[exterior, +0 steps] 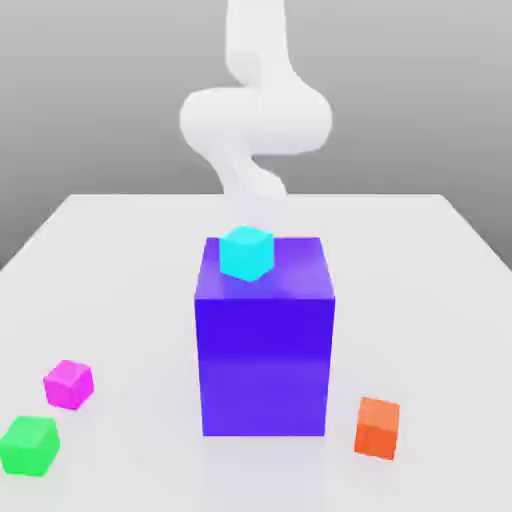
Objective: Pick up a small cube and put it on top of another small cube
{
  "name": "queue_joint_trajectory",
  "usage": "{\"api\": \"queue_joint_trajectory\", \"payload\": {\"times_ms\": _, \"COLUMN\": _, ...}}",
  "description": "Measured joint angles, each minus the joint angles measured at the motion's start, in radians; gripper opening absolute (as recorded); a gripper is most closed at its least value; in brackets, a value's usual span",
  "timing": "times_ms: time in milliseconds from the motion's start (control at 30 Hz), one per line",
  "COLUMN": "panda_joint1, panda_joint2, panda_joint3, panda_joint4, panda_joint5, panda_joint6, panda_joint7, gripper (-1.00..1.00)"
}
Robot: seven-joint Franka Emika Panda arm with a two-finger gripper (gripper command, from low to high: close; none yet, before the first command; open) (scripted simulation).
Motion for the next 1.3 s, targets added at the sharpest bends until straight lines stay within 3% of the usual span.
{"api": "queue_joint_trajectory", "payload": {"times_ms": 433, "panda_joint1": 0.004, "panda_joint2": 0.479, "panda_joint3": -0.335, "panda_joint4": -0.192, "panda_joint5": 0.171, "panda_joint6": 0.245, "panda_joint7": -0.337, "gripper": 0.00}}
{"api": "queue_joint_trajectory", "payload": {"times_ms": 633, "panda_joint1": -0.076, "panda_joint2": 0.696, "panda_joint3": -0.422, "panda_joint4": -0.279, "panda_joint5": 0.238, "panda_joint6": 0.358, "panda_joint7": -0.482, "gripper": 0.00}}
{"api": "queue_joint_trajectory", "payload": {"times_ms": 767, "panda_joint1": -0.140, "panda_joint2": 0.824, "panda_joint3": -0.462, "panda_joint4": -0.341, "panda_joint5": 0.217, "panda_joint6": 0.440, "panda_joint7": -0.532, "gripper": 0.00}}
{"api": "queue_joint_trajectory", "payload": {"times_ms": 933, "panda_joint1": -0.214, "panda_joint2": 0.946, "panda_joint3": -0.380, "panda_joint4": -0.327, "panda_joint5": 0.341, "panda_joint6": 0.522, "panda_joint7": -0.642, "gripper": 0.00}}
{"api": "queue_joint_trajectory", "payload": {"times_ms": 1100, "panda_joint1": -0.345, "panda_joint2": 1.061, "panda_joint3": -0.218, "panda_joint4": -0.294, "panda_joint5": 0.492, "panda_joint6": 0.601, "panda_joint7": -0.758, "gripper": 0.00}}
{"api": "queue_joint_trajectory", "payload": {"times_ms": 1133, "panda_joint1": -0.365, "panda_joint2": 1.077, "panda_joint3": -0.193, "panda_joint4": -0.290, "panda_joint5": 0.510, "panda_joint6": 0.613, "panda_joint7": -0.772, "gripper": -1.00}}
{"api": "queue_joint_trajectory", "payload": {"times_ms": 1300, "panda_joint1": -0.366, "panda_joint2": 1.077, "panda_joint3": -0.193, "panda_joint4": -0.290, "panda_joint5": 0.509, "panda_joint6": 0.611, "panda_joint7": -0.771, "gripper": -1.00}}
